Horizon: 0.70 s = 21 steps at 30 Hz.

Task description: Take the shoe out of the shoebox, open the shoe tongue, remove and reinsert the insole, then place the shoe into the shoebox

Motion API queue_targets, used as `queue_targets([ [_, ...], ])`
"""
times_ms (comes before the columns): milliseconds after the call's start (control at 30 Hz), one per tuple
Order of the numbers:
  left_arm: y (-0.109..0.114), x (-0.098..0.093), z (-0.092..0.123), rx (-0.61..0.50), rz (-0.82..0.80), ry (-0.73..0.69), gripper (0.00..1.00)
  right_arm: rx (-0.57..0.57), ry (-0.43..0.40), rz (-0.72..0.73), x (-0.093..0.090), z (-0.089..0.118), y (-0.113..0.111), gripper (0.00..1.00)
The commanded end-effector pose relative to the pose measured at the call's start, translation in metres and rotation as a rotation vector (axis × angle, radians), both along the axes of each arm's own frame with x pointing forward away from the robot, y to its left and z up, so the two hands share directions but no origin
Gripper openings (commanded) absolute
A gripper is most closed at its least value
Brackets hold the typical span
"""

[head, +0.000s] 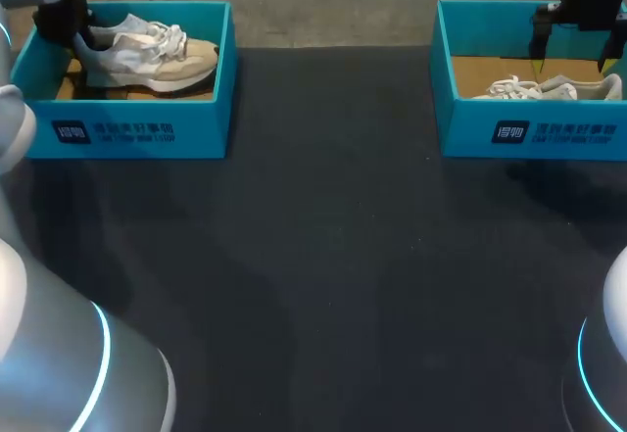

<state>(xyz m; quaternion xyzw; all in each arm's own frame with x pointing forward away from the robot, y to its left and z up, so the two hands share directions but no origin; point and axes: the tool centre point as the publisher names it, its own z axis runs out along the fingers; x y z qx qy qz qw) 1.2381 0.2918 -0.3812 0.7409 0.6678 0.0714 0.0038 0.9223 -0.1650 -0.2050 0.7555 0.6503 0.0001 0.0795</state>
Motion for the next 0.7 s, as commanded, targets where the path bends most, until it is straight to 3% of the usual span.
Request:
queue_targets([
  [33, 0.004, 0.001, 0.024, 0.023, 0.018, 0.184, 0.00, -0.001, 0.000, -0.001, 0.000, 0.000, 0.000, 1.00],
  [233, 0.017, 0.005, 0.051, 0.027, 0.045, 0.161, 0.00, -0.001, 0.000, -0.001, 0.000, 0.000, 0.000, 1.00],
  [433, 0.022, -0.004, 0.082, -0.002, 0.030, 0.132, 0.00, -0.001, 0.000, -0.001, 0.000, 0.000, 0.000, 1.00],
  [700, 0.018, -0.034, 0.135, 0.052, 0.021, 0.086, 0.00, -0.001, 0.000, -0.001, 0.000, 0.000, 0.000, 1.00],
])
